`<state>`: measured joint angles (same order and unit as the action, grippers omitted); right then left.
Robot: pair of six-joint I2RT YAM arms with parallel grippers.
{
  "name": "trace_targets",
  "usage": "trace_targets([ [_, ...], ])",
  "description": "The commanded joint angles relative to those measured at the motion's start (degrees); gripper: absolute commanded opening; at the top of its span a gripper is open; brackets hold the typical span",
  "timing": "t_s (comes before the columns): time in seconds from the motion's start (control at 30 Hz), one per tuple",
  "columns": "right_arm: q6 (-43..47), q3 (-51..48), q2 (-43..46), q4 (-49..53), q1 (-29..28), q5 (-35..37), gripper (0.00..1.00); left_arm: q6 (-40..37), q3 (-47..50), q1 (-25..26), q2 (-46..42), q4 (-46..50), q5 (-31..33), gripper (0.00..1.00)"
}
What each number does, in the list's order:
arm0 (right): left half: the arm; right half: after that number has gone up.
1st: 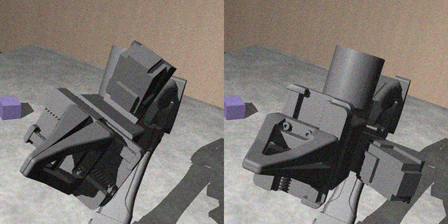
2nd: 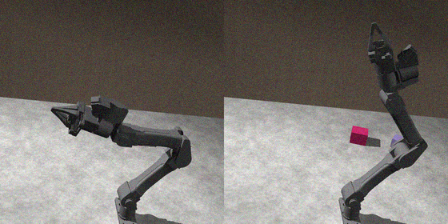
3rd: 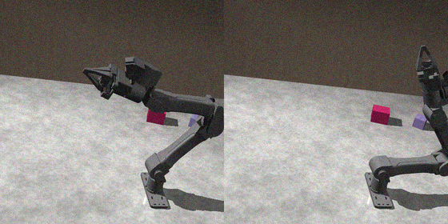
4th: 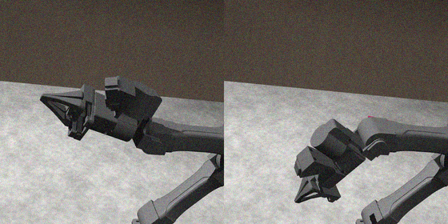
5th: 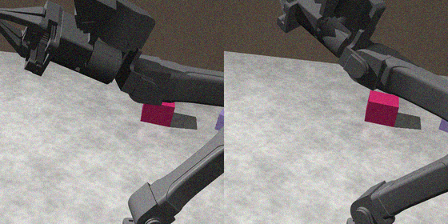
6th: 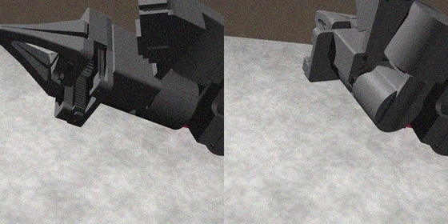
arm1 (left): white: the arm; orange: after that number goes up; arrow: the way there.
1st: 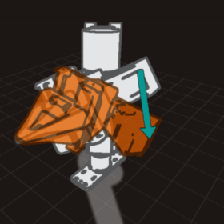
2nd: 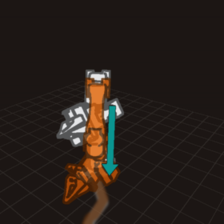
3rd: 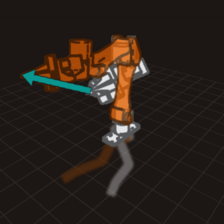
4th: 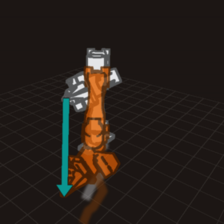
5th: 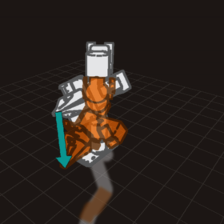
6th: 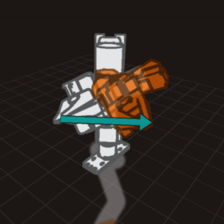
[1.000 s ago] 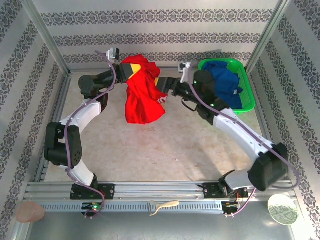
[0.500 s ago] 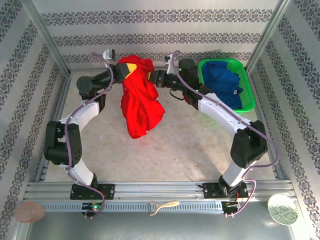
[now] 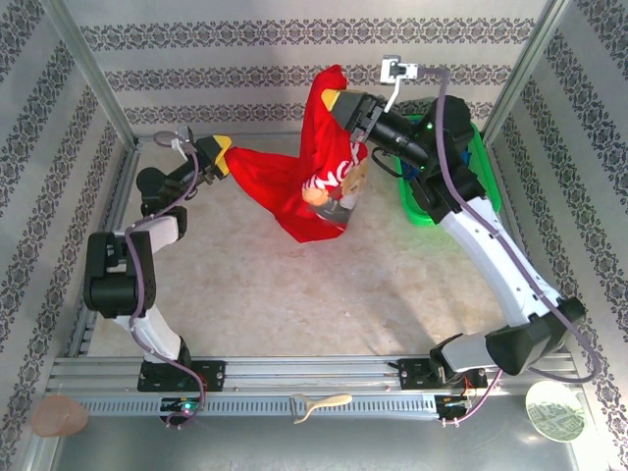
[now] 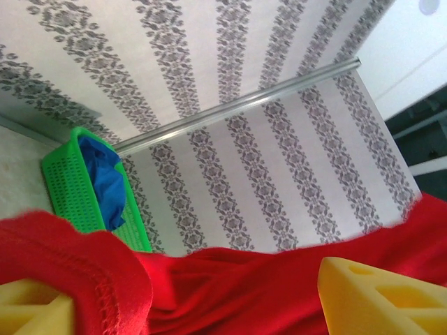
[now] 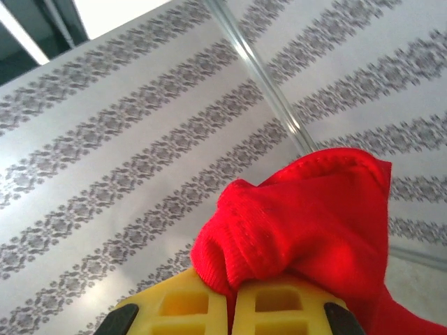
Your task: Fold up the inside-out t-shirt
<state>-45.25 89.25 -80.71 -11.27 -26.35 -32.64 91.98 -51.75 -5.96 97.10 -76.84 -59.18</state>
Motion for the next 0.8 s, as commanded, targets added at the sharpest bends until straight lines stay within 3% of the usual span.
trace_targets([
  [0.0,-2.43,-2.63,-2.54,-1.74,0.46,-0.93,0.0,-6.96,4.87,1.26,-9.44,3.55,1.35,0.74],
  [0.07,-2.68,-2.29,-3.11,-1.4,0.77,-2.36,0.0,-15.48,7.8,3.68,-16.26,15.2,2.92,0.77],
  [0.17,-2.92,-2.47,-3.23,-0.83,0.86,-3.64,0.0,-34.48,8.8,10.35,-26.96,40.05,8.55,0.8],
  [0.27,-3.08,-3.52,-2.58,-0.6,0.79,-4.01,0.0,-52.81,8.31,18.54,-37.94,63.62,25.86,0.83],
  [0.3,-3.08,-3.77,-2.31,-0.47,0.9,-3.92,0.0,-56.03,8.74,19.86,-40.71,68.41,33.08,0.86],
  [0.5,-3.5,-3.3,-1.3,-0.4,1.41,-3.45,0.0,-60.48,7.94,18.11,-44.06,88.89,59.73,0.96],
  [0.63,-3.78,-1.39,-0.18,0.24,2.98,-2.53,0.0,-60.22,6.33,11.96,-39.13,94.06,54.59,0.98],
  [0.77,-4.05,1.78,-0.58,1.62,3.76,-3.03,0.0,-60.7,7.86,12.0,-40.41,87.95,47.82,1.0],
])
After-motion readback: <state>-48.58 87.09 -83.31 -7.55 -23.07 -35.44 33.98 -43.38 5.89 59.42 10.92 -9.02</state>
